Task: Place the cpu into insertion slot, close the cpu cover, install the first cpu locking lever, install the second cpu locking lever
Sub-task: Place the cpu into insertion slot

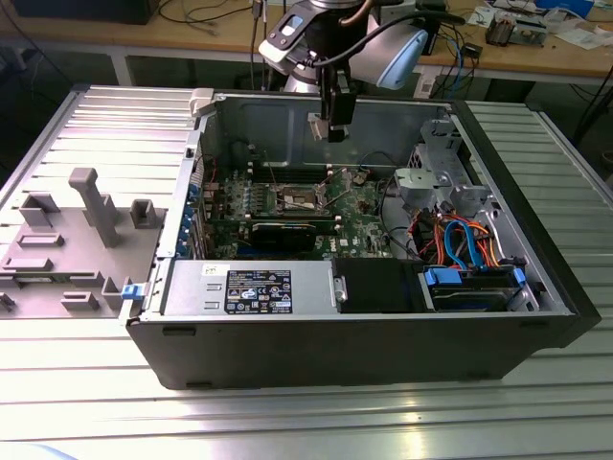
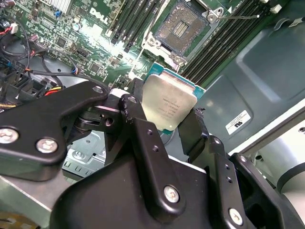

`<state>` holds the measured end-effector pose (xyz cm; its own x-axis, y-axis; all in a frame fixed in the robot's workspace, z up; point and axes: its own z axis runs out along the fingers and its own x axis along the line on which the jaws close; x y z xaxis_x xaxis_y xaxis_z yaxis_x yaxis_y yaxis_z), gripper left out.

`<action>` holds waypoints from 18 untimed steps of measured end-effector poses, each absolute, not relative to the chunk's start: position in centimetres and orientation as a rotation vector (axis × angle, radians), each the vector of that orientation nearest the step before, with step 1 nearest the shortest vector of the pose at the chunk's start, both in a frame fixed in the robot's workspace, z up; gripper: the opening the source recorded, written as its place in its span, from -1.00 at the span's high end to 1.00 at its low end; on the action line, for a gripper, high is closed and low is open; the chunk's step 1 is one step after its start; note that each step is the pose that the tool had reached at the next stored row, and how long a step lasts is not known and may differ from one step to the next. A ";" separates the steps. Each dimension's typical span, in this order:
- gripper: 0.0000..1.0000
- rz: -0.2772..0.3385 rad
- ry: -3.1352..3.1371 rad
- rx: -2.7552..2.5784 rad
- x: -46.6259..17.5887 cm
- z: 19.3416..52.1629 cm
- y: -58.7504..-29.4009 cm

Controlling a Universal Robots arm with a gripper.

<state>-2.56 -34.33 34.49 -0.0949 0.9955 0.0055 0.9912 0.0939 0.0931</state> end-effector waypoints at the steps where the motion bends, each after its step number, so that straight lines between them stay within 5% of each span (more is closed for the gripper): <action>1: -0.08 0.112 2.279 2.073 -2.6 34.5 -34.3; 18: -0.08 0.110 2.232 2.122 -2.6 34.3 -34.3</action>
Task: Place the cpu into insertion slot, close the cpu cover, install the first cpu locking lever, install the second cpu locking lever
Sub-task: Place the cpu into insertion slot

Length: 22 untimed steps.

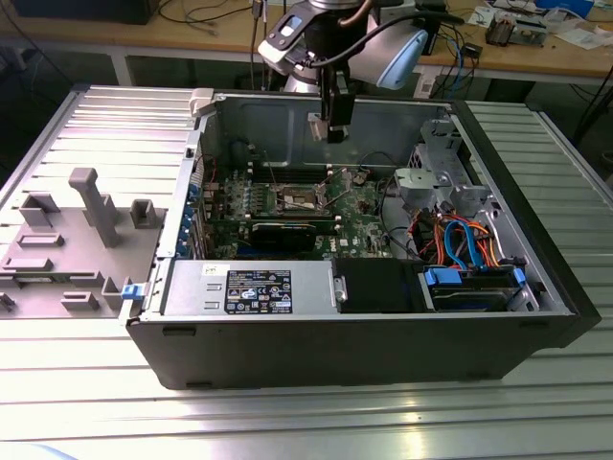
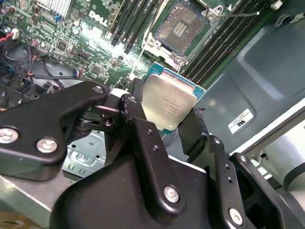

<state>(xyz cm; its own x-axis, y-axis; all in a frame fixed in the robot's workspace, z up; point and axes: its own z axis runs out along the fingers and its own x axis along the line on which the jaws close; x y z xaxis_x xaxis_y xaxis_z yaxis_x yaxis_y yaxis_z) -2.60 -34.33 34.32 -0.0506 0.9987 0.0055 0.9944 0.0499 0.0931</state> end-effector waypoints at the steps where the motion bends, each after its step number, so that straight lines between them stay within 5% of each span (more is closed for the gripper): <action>1: -0.08 0.109 2.215 2.138 -2.6 34.2 -34.3; 22: -0.08 0.109 2.213 2.141 -2.6 33.7 -34.3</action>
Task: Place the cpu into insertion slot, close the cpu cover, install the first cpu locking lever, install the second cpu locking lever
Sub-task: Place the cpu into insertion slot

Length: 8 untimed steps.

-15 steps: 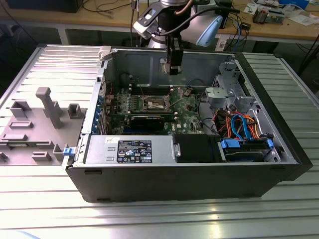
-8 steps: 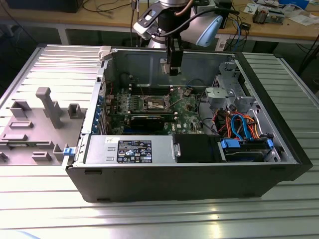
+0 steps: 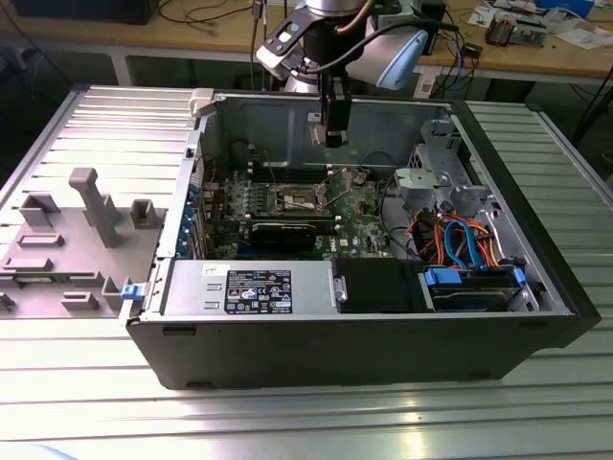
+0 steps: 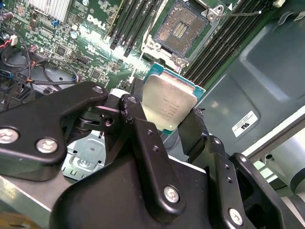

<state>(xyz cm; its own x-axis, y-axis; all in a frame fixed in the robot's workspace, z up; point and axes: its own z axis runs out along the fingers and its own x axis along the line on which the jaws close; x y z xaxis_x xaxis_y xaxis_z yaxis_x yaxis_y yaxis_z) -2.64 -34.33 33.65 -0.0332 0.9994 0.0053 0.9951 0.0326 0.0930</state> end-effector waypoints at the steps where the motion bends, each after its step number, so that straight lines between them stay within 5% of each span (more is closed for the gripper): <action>1: -0.08 0.109 2.213 2.141 -2.6 33.6 -34.3; 8: -0.08 0.109 2.213 2.141 -2.6 33.5 -34.3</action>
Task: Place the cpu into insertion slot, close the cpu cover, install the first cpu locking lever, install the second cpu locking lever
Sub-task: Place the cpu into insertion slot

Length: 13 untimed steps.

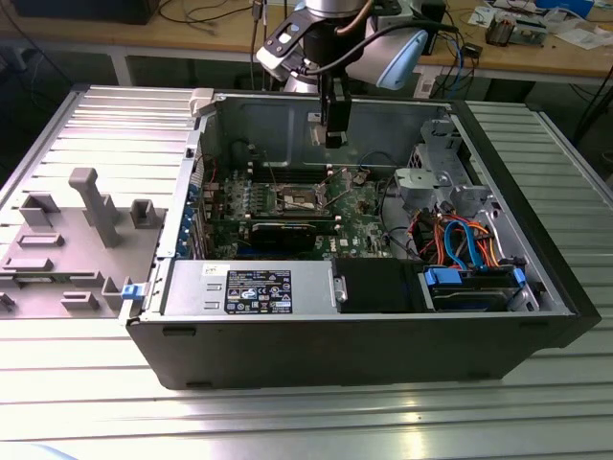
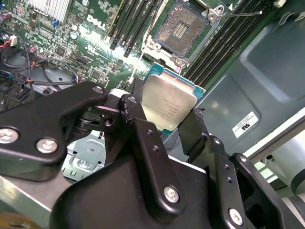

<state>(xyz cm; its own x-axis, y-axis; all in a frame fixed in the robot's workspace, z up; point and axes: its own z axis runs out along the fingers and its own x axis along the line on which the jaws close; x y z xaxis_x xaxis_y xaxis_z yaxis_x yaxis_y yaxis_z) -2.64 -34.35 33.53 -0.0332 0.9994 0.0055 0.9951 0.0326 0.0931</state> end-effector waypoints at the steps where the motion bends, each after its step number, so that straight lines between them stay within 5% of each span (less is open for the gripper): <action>1: -0.08 0.109 2.213 2.141 -2.6 33.5 -34.3; 13: -0.08 0.109 2.201 2.153 -3.4 32.5 -34.3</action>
